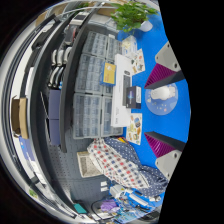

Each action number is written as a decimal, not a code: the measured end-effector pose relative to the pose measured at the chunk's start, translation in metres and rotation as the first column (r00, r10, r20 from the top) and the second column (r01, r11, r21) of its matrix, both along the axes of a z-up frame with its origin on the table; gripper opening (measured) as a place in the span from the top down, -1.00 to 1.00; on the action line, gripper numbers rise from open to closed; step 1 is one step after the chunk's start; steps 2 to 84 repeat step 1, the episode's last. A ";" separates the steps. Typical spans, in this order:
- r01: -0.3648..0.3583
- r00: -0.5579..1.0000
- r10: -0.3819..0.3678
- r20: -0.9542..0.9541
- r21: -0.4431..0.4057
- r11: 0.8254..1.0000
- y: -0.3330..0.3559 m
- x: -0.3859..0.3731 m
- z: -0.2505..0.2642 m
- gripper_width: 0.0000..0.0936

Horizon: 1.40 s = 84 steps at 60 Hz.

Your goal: Arrange mouse

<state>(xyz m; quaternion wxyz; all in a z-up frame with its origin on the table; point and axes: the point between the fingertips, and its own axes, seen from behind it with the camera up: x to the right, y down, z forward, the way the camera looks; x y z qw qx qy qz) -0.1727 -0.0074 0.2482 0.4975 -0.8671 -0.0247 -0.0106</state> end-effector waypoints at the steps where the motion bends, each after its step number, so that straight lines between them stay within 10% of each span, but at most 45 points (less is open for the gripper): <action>1: 0.001 1.000 -0.001 0.000 0.000 1.000 -0.002 -0.001 0.000 -0.86; 84: 0.001 1.000 -0.001 0.000 0.000 1.000 -0.002 -0.001 0.000 -0.86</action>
